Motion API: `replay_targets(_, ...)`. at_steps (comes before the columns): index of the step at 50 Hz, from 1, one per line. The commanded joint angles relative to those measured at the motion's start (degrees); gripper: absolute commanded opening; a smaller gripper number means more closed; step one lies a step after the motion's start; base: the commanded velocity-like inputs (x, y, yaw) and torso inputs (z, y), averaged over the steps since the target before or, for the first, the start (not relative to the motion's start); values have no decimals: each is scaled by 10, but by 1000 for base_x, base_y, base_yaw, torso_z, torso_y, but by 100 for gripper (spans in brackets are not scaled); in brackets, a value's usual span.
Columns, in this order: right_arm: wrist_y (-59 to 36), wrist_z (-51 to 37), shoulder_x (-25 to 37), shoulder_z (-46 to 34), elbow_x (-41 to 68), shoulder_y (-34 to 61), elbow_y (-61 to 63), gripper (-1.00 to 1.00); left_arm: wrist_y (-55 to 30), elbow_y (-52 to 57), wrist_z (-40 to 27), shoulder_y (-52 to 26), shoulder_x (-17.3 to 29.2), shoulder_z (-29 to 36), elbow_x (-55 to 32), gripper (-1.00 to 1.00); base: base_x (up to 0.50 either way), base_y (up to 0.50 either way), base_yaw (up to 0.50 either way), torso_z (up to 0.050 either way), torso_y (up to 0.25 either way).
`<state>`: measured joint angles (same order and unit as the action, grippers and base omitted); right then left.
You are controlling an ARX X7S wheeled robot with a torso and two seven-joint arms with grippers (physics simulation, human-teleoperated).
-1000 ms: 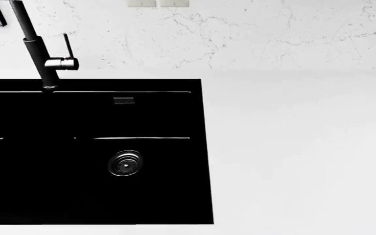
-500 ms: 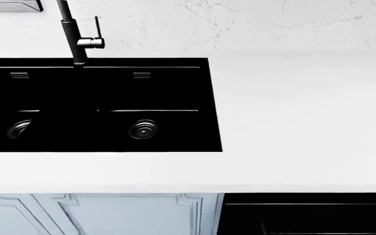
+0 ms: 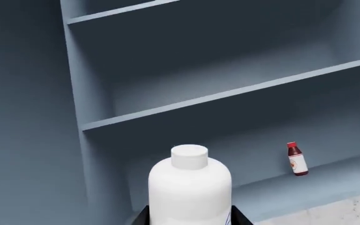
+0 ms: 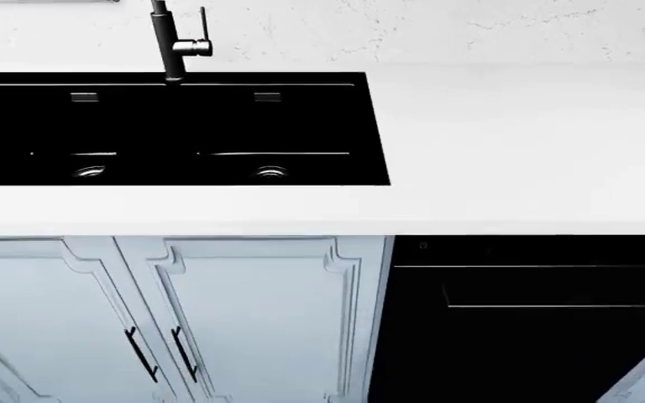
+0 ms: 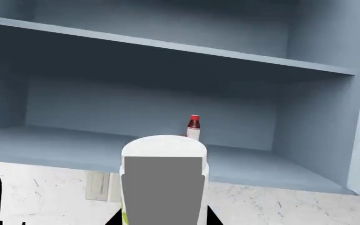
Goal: Pick and place the shaker into the drawer. Then close the cabinet.
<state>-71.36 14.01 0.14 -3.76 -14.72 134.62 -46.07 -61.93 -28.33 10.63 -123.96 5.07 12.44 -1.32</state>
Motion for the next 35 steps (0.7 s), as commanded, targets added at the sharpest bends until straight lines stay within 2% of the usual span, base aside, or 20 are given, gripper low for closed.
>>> replay_targets(1,-13,15,0,-4,-11,4,17,-100,-18,17,-6,-1,0,1,-9,-100,-500,106,0,0,0)
replay_targets(5,-12,12,1,5,-10,4,29,-100,-24,21,-8,-4,-1,1,-11,-100,-500,100,0,0,0)
replay_targets(16,-26,12,1,-12,11,3,48,-100,-49,62,-10,13,9,0,-18,-100,0,0,0,0,0)
replay_targets(25,-120,31,10,-46,33,-64,208,-100,-105,168,-4,68,15,-5,-35,-100,0,0,0,1,0)
replay_targets(35,-186,53,13,-74,27,-118,329,-100,-159,279,2,149,29,4,-52,-100,0,0,0,0,0)
